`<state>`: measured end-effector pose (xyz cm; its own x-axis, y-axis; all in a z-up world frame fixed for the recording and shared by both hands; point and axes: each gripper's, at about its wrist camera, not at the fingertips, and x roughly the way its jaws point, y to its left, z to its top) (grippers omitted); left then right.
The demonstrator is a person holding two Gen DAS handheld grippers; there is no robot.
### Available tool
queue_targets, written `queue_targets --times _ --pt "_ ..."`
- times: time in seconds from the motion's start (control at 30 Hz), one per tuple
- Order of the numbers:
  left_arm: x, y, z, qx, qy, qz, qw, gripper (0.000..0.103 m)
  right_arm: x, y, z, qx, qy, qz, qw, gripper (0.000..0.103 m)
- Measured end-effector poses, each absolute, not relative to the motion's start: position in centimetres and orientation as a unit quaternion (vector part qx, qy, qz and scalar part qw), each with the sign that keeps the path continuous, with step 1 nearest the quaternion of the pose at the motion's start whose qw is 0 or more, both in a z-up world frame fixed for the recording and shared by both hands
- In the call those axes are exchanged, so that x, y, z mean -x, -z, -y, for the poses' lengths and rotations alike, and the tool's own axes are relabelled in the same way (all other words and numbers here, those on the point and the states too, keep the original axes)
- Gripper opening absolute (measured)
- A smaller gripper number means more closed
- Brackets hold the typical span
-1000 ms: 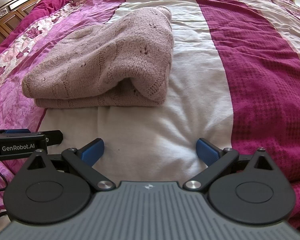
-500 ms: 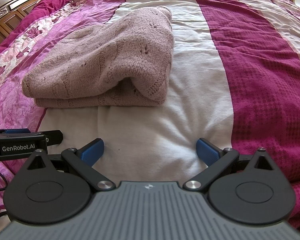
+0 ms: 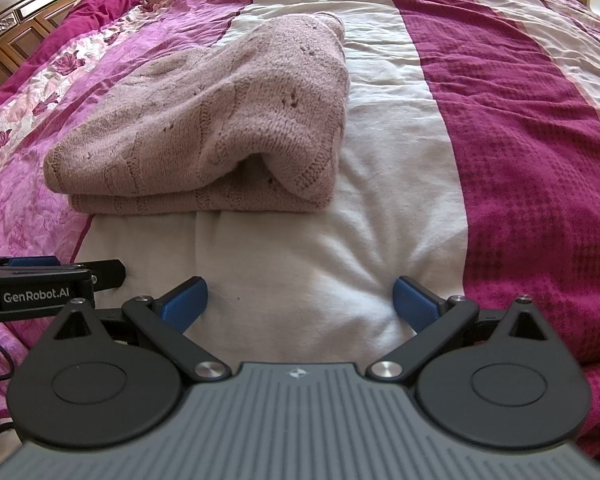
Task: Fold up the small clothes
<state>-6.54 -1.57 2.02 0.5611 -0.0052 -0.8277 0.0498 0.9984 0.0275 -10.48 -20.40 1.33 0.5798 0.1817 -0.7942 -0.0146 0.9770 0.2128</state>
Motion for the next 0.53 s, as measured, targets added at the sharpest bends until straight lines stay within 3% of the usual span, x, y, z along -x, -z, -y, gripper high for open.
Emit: queue_targets --times 0.53 --pt "6.50 -2.18 1.60 -0.027 0.015 -0.470 0.882 0.081 10.49 -1.33 20.36 -0.093 -0.055 -0.455 0.884 0.103"
